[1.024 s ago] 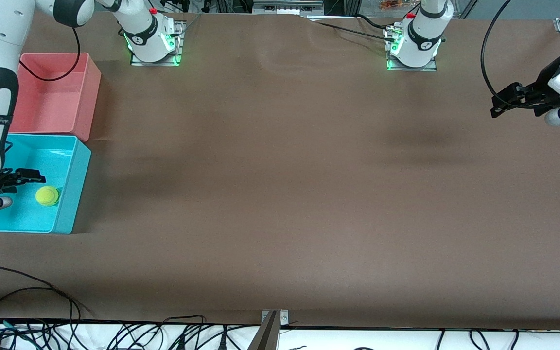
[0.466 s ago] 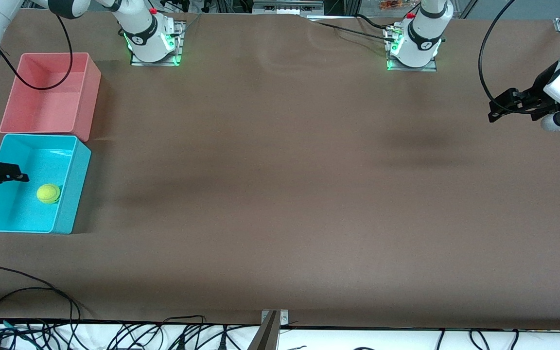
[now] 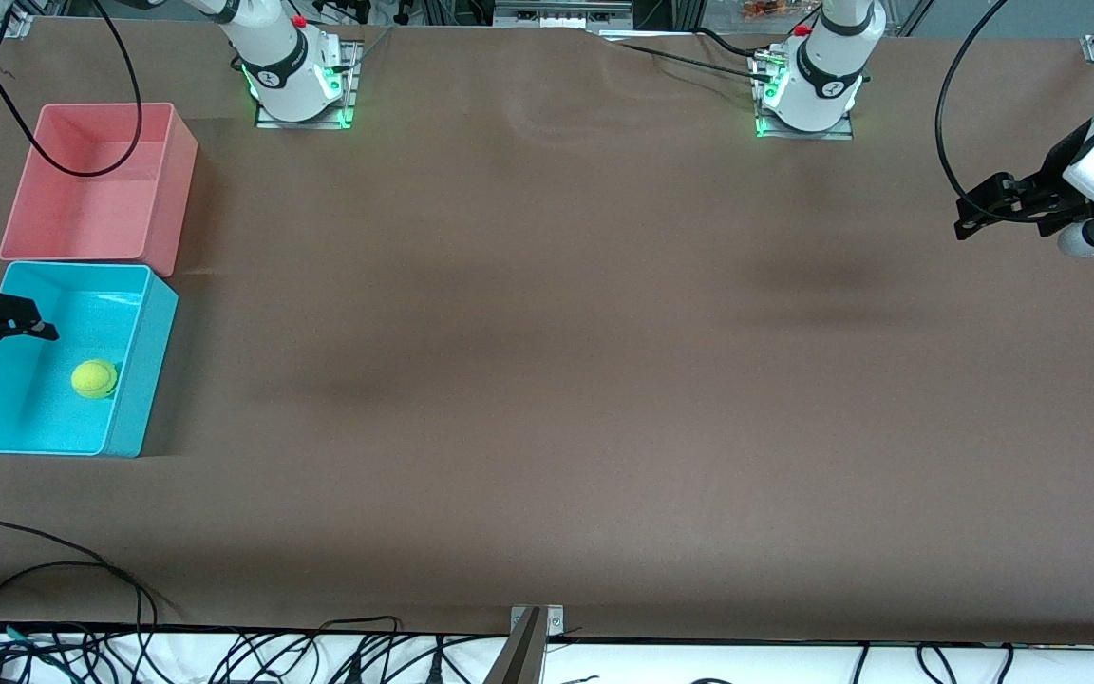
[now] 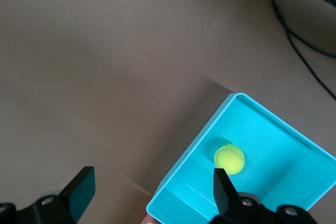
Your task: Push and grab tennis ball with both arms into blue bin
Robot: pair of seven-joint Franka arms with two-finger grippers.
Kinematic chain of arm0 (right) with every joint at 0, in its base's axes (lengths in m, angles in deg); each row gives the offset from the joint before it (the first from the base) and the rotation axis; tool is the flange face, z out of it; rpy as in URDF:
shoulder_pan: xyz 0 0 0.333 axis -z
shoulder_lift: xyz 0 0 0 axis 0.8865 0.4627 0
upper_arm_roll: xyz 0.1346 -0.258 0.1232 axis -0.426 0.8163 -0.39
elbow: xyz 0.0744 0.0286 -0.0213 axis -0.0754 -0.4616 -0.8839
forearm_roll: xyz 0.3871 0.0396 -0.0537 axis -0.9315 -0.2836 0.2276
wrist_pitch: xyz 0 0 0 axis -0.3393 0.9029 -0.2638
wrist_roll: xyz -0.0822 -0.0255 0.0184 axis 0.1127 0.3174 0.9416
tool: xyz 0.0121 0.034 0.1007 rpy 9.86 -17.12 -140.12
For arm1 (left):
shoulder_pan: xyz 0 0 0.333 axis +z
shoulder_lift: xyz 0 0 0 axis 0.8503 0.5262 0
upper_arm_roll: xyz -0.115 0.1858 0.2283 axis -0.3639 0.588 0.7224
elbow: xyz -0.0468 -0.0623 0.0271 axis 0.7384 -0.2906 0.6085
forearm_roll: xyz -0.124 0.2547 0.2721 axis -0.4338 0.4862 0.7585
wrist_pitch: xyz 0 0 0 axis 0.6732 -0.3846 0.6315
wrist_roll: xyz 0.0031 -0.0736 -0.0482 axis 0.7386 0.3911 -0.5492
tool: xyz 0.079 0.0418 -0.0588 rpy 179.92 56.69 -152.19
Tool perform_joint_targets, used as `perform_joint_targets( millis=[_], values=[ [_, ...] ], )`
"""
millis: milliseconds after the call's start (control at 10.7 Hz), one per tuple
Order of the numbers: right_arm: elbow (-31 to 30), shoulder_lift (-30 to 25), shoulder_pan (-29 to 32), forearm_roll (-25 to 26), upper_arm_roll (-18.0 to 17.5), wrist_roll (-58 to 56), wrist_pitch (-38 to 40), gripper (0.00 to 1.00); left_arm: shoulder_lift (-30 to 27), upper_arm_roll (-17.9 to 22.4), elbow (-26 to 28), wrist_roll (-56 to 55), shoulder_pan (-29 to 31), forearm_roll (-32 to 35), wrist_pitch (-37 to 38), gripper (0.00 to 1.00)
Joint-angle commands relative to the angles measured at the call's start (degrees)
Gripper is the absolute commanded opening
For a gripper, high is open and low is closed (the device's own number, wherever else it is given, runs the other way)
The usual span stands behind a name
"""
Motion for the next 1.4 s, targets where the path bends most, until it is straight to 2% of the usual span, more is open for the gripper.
perform_joint_targets(
  millis=[0,93,279,372,559,745,931,1117,1303],
  values=[
    [-0.1,-6.6,-2.0,1.5,-2.0,6.0,4.1,1.0,-1.1,-0.2,0.8,0.6,0.0,1.1,-0.8,1.0],
    [-0.4,-9.8,-1.8,4.7,-6.1,11.2,4.2,1.0,-1.1,-0.2,0.8,0.6,0.0,1.1,-0.7,1.0],
    [-1.9,-15.2,1.9,12.1,-18.8,23.2,4.3,1.0,-1.1,-0.2,0.7,0.6,0.0,1.0,-0.7,1.0],
    [-3.7,-16.6,2.6,15.1,-22.4,28.5,3.6,1.0,-1.1,-0.2,0.7,0.6,0.0,1.0,-0.7,1.0],
    [-9.0,-17.8,3.6,16.1,-24.7,38.6,0.8,1.0,-1.1,-0.1,0.7,0.6,0.1,1.0,-0.7,1.0],
    [-17.8,-21.8,5.4,25.4,-28.6,41.4,-6.3,1.0,-1.1,-0.1,0.7,0.6,0.1,1.0,-0.8,1.0],
    [-24.6,-24.9,7.2,25.9,-29.2,43.7,-8.8,1.0,-1.1,-0.1,0.6,0.6,0.1,1.0,-1.1,1.0],
    [-27.5,-26.8,8.5,26.0,-31.8,44.1,-9.3,1.0,-1.1,-0.1,0.7,0.6,0.1,1.0,-1.1,1.0],
    [-34.4,-31.8,6.8,26.2,-31.8,49.4,-13.9,1.0,-1.1,-0.2,0.7,0.6,0.1,1.0,-1.1,1.0]
  ],
)
